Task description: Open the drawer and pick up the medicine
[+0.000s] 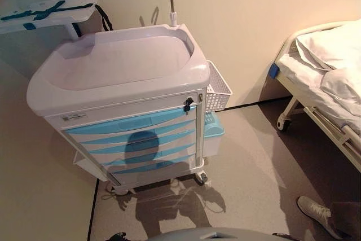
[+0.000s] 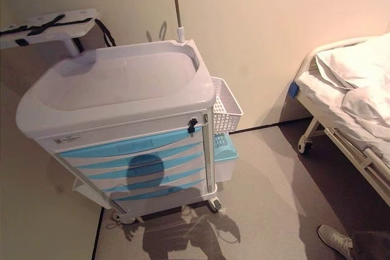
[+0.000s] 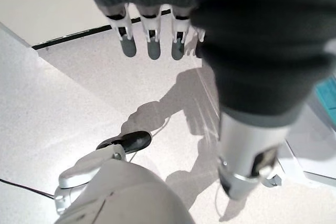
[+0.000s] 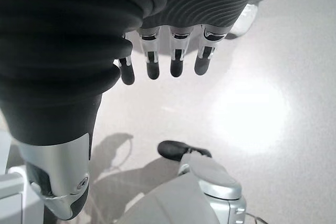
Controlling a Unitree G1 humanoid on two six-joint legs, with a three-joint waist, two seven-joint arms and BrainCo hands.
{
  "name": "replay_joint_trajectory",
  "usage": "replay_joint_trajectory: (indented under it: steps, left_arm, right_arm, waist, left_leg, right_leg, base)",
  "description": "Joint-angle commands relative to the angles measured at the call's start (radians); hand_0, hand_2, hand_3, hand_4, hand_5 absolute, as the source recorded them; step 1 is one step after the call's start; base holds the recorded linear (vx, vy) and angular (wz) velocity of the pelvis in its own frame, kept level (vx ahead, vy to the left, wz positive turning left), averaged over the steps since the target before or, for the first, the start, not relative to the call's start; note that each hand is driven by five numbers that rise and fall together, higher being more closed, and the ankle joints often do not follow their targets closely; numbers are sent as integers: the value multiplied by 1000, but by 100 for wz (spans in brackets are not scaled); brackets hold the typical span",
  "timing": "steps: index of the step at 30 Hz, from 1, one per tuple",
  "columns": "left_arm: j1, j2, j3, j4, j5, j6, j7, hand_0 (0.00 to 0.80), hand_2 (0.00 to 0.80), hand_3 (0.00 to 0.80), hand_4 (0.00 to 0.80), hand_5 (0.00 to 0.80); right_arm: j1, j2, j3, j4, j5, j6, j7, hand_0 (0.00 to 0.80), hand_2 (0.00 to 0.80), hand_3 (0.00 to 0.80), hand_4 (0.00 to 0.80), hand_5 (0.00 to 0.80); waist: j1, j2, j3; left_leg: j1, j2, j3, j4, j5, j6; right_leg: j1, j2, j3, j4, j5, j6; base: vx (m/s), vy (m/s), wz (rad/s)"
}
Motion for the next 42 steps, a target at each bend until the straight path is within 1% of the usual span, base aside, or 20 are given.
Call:
replay_joint_trajectory:
  steps: [1, 7, 9, 10, 13, 14, 18, 21, 22, 23, 24, 25, 26, 27, 29, 31, 32, 36, 37, 42]
  left_arm:
    - [-47, 21, 26, 40, -18, -27, 12, 0, 0, 0, 0, 0]
    - [-68, 32, 41, 20, -57, -31, 24, 0, 0, 0, 0, 0]
    - [-88, 39, 61, -13, -106, -39, 35, 0, 0, 0, 0, 0]
    - [-88, 39, 61, -13, -106, -39, 35, 0, 0, 0, 0, 0]
    - [-132, 50, 85, -96, -204, -62, 48, 0, 0, 0, 0, 0]
    - [-132, 50, 85, -96, -204, -62, 48, 0, 0, 0, 0, 0]
    - [-166, 59, 108, -263, -339, -96, 57, 0, 0, 0, 0, 0]
    - [-180, 64, 126, -361, -433, -119, 71, 0, 0, 0, 0, 0]
    - [-185, 63, 131, -386, -456, -126, 77, 0, 0, 0, 0, 0]
    - [-200, 62, 139, -429, -505, -141, 86, 0, 0, 0, 0, 0]
    - [-201, 62, 139, -429, -505, -141, 86, 0, 0, 0, 0, 0]
    - [-215, 60, 140, -457, -530, -148, 93, 0, 0, 0, 0, 0]
    - [-234, 59, 138, -530, -574, -163, 103, 0, 0, 0, 0, 0]
    - [-233, 59, 138, -531, -574, -162, 104, 0, 0, 0, 0, 0]
    - [-266, 55, 134, -582, -611, -177, 114, 0, 0, 0, 0, 0]
    - [-275, 54, 131, -593, -620, -179, 116, 0, 0, 0, 0, 0]
    - [-308, 39, 126, -633, -674, -194, 119, 0, 0, 0, 0, 0]
    - [-333, 19, 122, -678, -733, -206, 110, 0, 0, 0, 0, 0]
    - [-344, 6, 124, -700, -781, -214, 100, 0, 0, 0, 0, 0]
    - [-359, -10, 122, -730, -849, -223, 80, 0, 0, 0, 0, 0]
  right_arm:
    - [-43, 25, 41, 53, 18, -17, -11, 0, 0, 0, 0, 0]
    - [-64, 17, 43, 45, 24, -22, -21, 0, 0, 0, 0, 0]
    - [-77, 9, 48, 41, 27, -22, -25, 0, 0, 0, 0, 0]
    - [-77, 9, 48, 41, 27, -22, -25, 0, 0, 0, 0, 0]
    - [-92, 0, 54, 38, 31, -23, -38, 0, 0, 0, 0, 0]
    - [-93, 0, 54, 38, 31, -23, -38, 0, 0, 0, 0, 0]
    - [-101, -6, 63, 32, 34, -24, -48, 0, 0, 0, 0, 0]
    - [-121, -11, 66, 18, 50, -28, -54, 0, 0, 0, 0, 0]
    - [-128, -11, 68, 14, 56, -30, -56, 0, 0, 0, 0, 0]
    - [-141, -10, 75, 4, 65, -32, -58, 0, 0, 0, 0, 0]
    - [-142, -10, 75, 5, 65, -32, -58, 0, 0, 0, 0, 0]
    - [-148, -10, 78, -1, 71, -33, -61, 0, 0, 0, 0, 0]
    - [-162, -8, 86, -15, 83, -36, -66, 0, 0, 0, 0, 0]
    - [-162, -8, 86, -15, 83, -36, -66, 0, 0, 0, 0, 0]
    - [-165, -9, 91, -25, 91, -37, -67, 0, 0, 0, 0, 0]
    - [-164, -9, 92, -29, 94, -39, -67, 0, 0, 0, 0, 0]
    - [-163, -12, 90, -31, 103, -38, -71, 0, 0, 0, 0, 0]
    - [-165, -14, 90, -33, 110, -40, -74, 0, 0, 0, 0, 0]
    - [-165, -14, 92, -32, 112, -41, -75, 0, 0, 0, 0, 0]
    - [-163, -11, 98, -34, 112, -44, -74, 0, 0, 0, 0, 0]
  waist:
    - [-12, -68, 0]
    - [-11, -70, 8]
    - [-10, -72, 15]
    - [-10, -72, 15]
    - [-8, -75, 35]
    - [-8, -75, 34]
    - [-5, -90, 77]
    - [-8, -101, 116]
    - [-9, -105, 129]
    - [-11, -116, 155]
    - [-12, -116, 153]
    - [-14, -123, 167]
    - [-15, -132, 184]
    - [-16, -132, 180]
    - [-17, -137, 186]
    - [-18, -139, 184]
    - [-19, -140, 183]
    - [-19, -141, 180]
    - [-19, -144, 177]
    - [-21, -149, 172]
  left_leg:
    - [-32, -42, -21, -1, -1, 13]
    - [-69, -45, -19, -1, 17, 10]
    - [-100, -46, -14, -1, 29, 8]
    - [-101, -46, -14, -1, 29, 8]
    - [-157, -44, -16, -1, 49, 3]
    - [-158, -44, -16, -1, 50, 3]
    - [-198, -44, -34, -1, 64, 5]
    - [-226, -47, -43, 9, 73, 10]
    - [-244, -47, -43, 24, 73, 12]
    - [-291, -51, -43, 74, 62, 16]
    - [-296, -51, -44, 78, 60, 16]
    - [-323, -54, -45, 105, 55, 18]
    - [-381, -61, -48, 154, 47, 22]
    - [-388, -61, -48, 159, 45, 22]
    - [-443, -66, -56, 191, 42, 26]
    - [-466, -69, -61, 201, 42, 28]
    - [-507, -78, -75, 219, 43, 29]
    - [-544, -87, -84, 239, 42, 29]
    - [-556, -87, -92, 239, 43, 29]
    - [-566, -84, -101, 235, 46, 26]
  right_leg:
    - [40, -12, -20, 9, -33, 53]
    - [1, -11, -14, 9, -17, 57]
    - [-35, -11, -10, 9, -4, 60]
    - [-35, -11, -10, 9, -4, 60]
    - [-88, -11, -13, 9, 10, 61]
    - [-89, -11, -14, 9, 10, 61]
    - [-129, -6, -21, 9, 22, 55]
    - [-152, -6, -22, 9, 37, 49]
    - [-165, -8, -21, 14, 40, 46]
    - [-194, -13, -17, 31, 45, 42]
    - [-198, -13, -17, 32, 45, 42]
    - [-220, -16, -13, 49, 45, 39]
    - [-273, -21, -10, 94, 40, 34]
    - [-279, -21, -10, 97, 38, 34]
    - [-336, -24, -13, 148, 23, 26]
    - [-359, -24, -14, 164, 15, 24]
    - [-400, -27, -19, 200, -2, 22]
    - [-432, -30, -29, 224, -17, 19]
    - [-444, -30, -33, 230, -19, 20]
    - [-458, -31, -38, 234, -23, 19]
  base:
    - [0, 0, 0]
    - [-49, 3, -1]
    - [-84, 10, -6]
    - [-99, 5, -8]
    - [-115, 3, -4]
    - [-89, -10, -1]
    - [-79, -11, 3]
    - [-118, -8, 0]
    - [-201, -8, 1]
    - [-153, -4, 2]
    - [-170, -3, 3]
    - [-169, 0, 3]
    - [-168, 0, 3]
    - [-150, -2, 1]
    - [-99, 4, 0]
    - [-74, 8, 5]
    - [-59, 10, 7]
    - [-48, 2, 15]
    - [-17, -9, 11]
    - [-5, -3, 4]
